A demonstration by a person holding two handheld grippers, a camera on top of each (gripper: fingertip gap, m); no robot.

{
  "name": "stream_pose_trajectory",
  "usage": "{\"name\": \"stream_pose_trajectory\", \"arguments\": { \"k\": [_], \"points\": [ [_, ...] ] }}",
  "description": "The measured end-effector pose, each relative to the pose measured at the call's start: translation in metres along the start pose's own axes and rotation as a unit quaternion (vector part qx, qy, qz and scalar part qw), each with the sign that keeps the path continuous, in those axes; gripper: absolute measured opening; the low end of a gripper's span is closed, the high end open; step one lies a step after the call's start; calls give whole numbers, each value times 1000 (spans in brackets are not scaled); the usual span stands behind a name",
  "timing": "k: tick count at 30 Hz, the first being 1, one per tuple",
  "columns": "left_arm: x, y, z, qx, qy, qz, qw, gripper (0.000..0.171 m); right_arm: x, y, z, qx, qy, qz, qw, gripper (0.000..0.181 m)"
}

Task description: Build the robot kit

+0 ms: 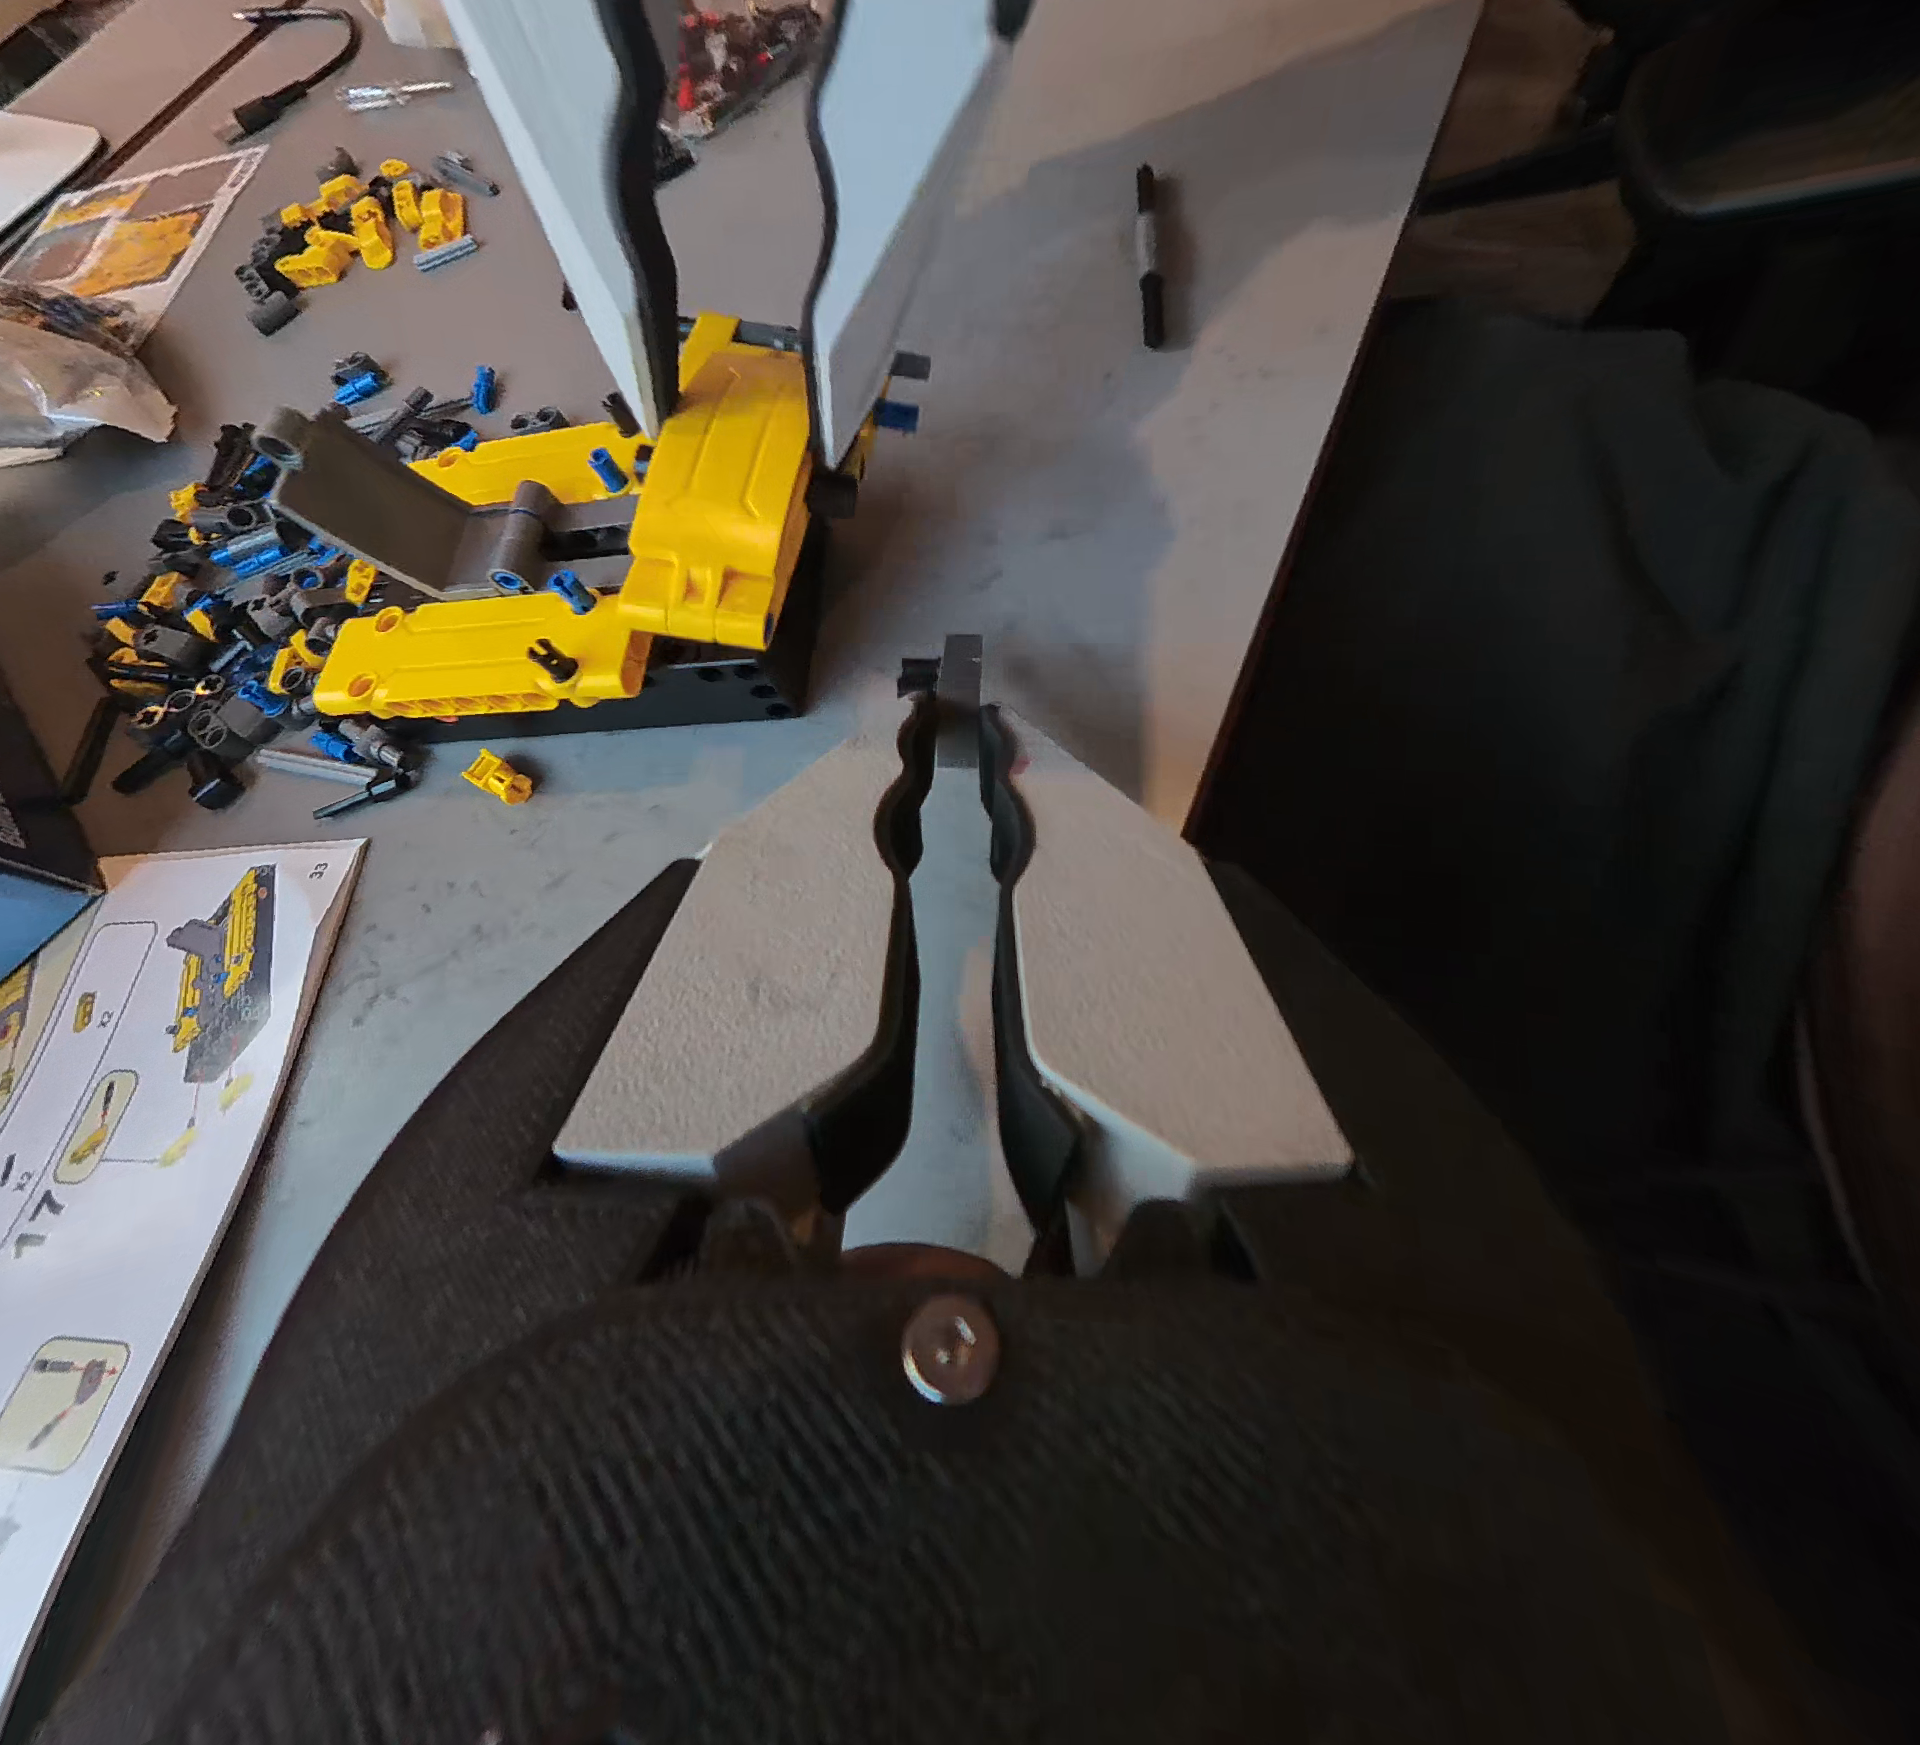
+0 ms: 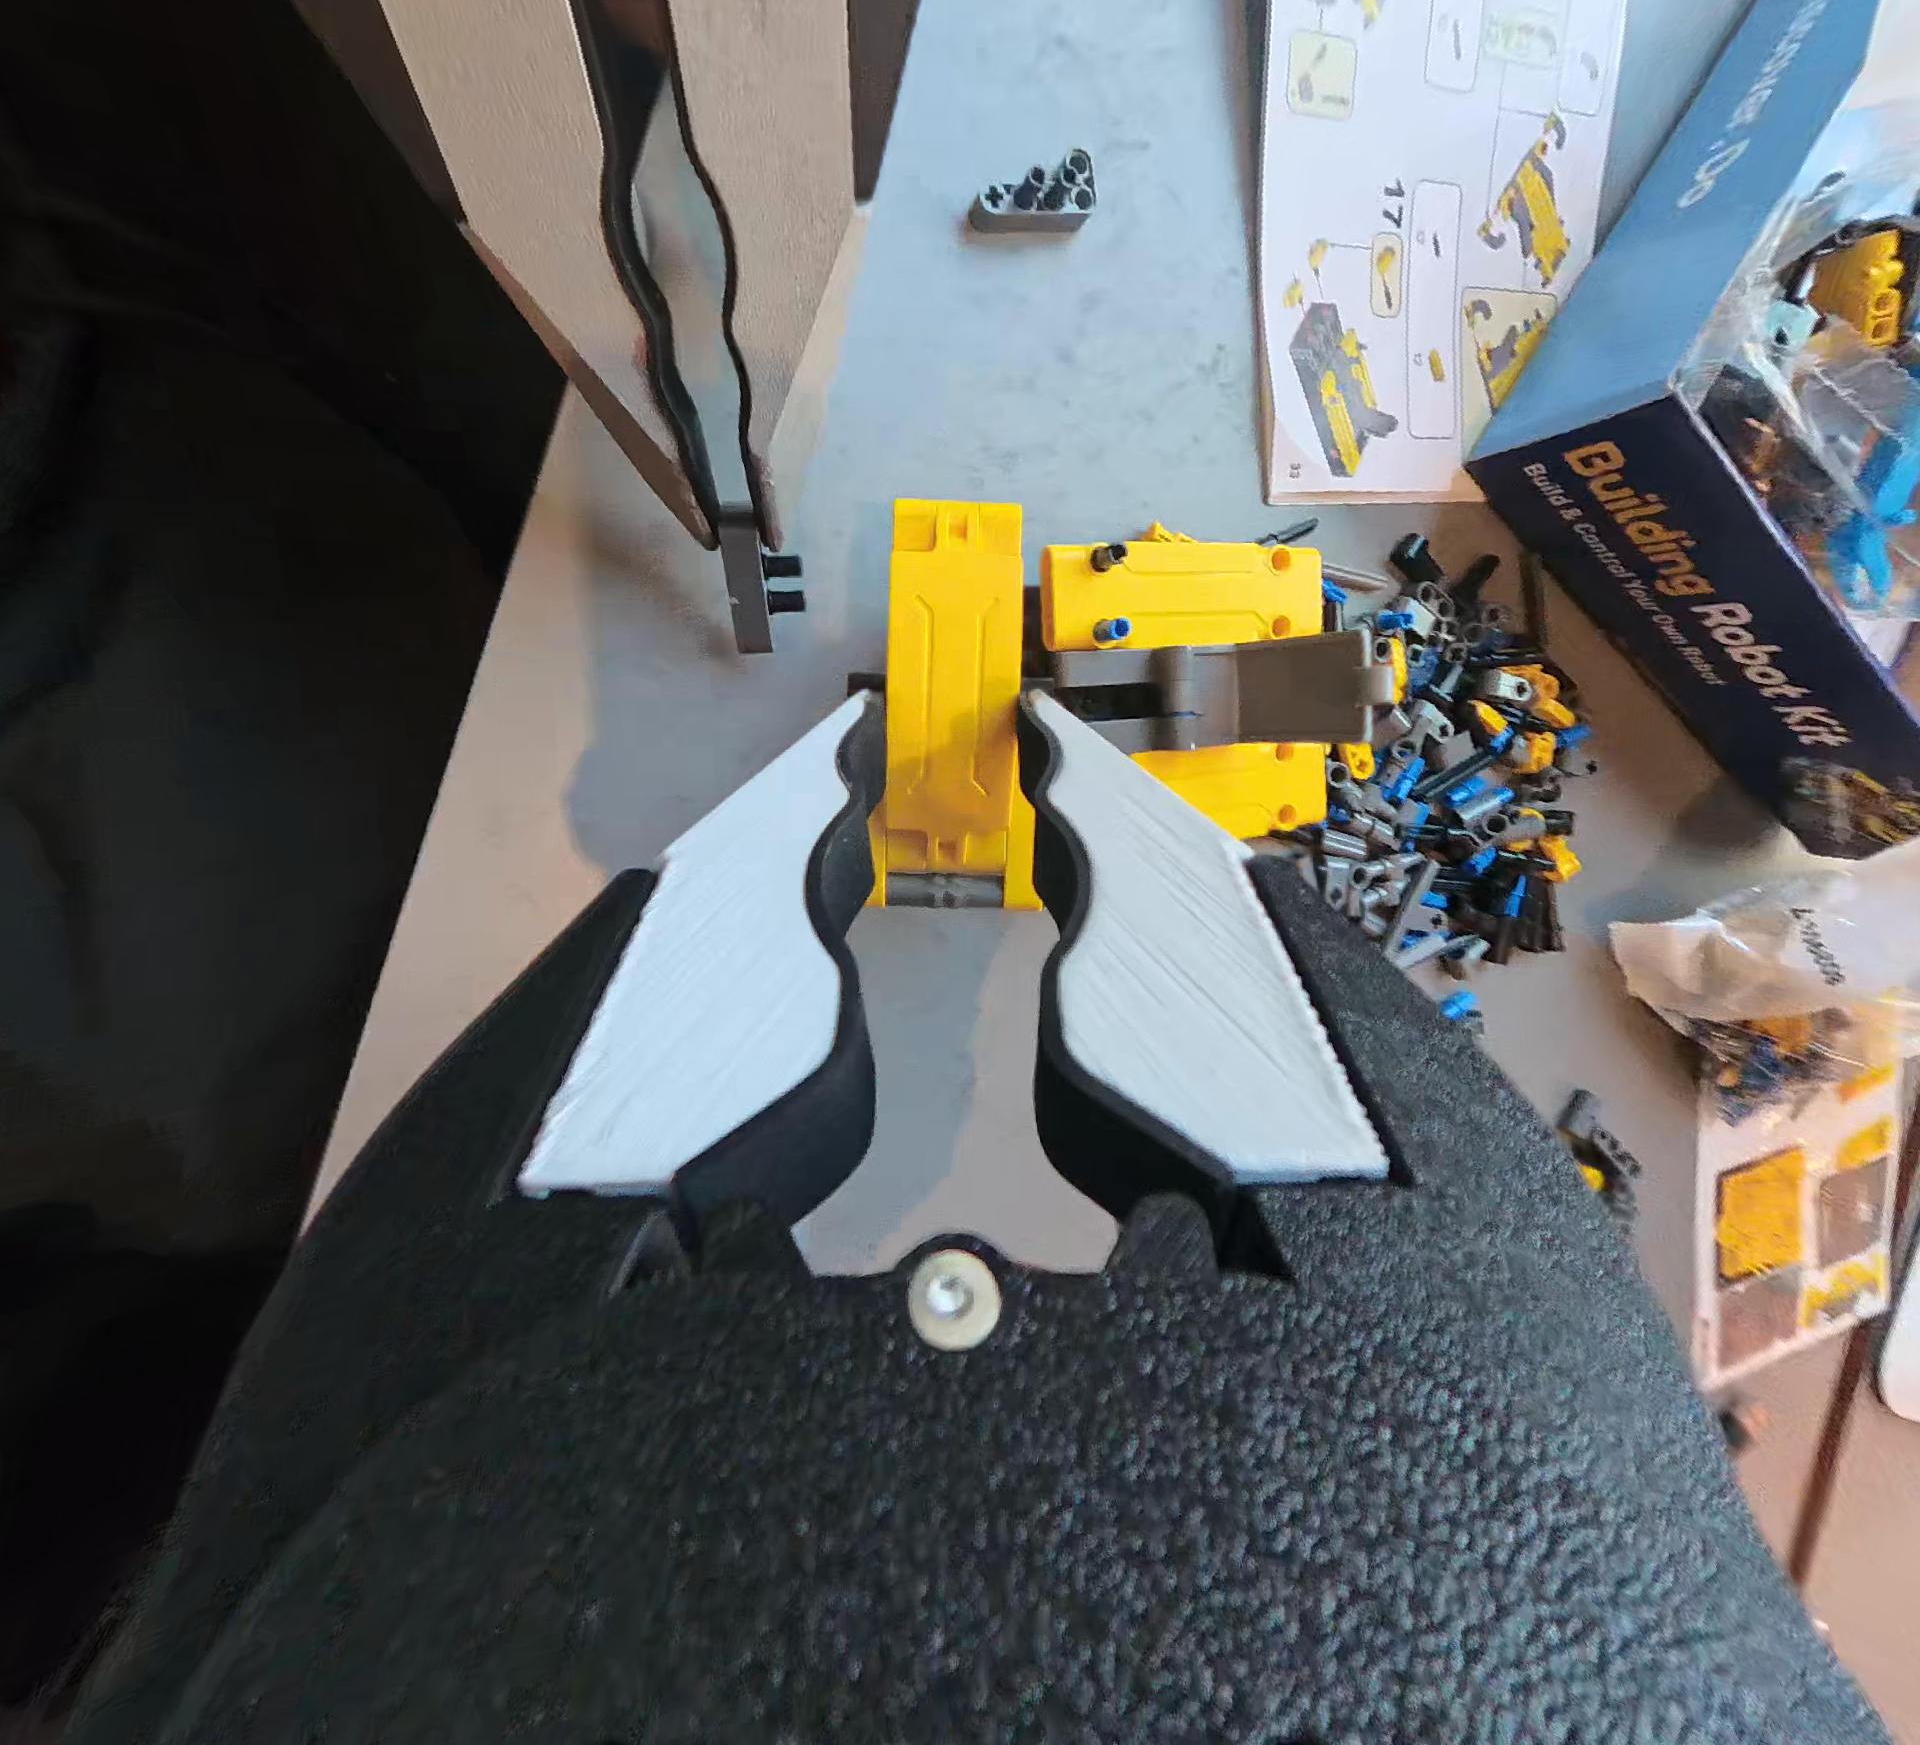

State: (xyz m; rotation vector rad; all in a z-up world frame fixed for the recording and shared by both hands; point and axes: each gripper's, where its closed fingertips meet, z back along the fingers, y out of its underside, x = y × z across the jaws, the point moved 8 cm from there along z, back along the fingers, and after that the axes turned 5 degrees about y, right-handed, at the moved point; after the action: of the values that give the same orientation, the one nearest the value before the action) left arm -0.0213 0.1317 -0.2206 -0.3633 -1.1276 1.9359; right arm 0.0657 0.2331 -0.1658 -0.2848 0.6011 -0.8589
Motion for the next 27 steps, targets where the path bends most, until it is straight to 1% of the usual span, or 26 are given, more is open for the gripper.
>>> {"name": "stream_pose_trajectory", "arguments": {
  "k": [4, 7, 9, 27],
  "points": [
    [-5, 2, -3, 13, -8, -29, 999, 5, 4, 1, -7, -1, -21, 1, 1000, 25],
    [-4, 2, -2, 7, -7, -24, 1000, 5, 4, 4, -17, 26, -15, 8, 1000, 25],
    [-3, 1, -1, 2, -7, -17, 1000, 5, 2, 6, -20, 31, -6, 9, 999, 25],
    [-2, 3, -1, 3, 2, -6, 1000, 4, 0, 8, -17, 29, 6, 7, 1000, 27]
  ]
}}
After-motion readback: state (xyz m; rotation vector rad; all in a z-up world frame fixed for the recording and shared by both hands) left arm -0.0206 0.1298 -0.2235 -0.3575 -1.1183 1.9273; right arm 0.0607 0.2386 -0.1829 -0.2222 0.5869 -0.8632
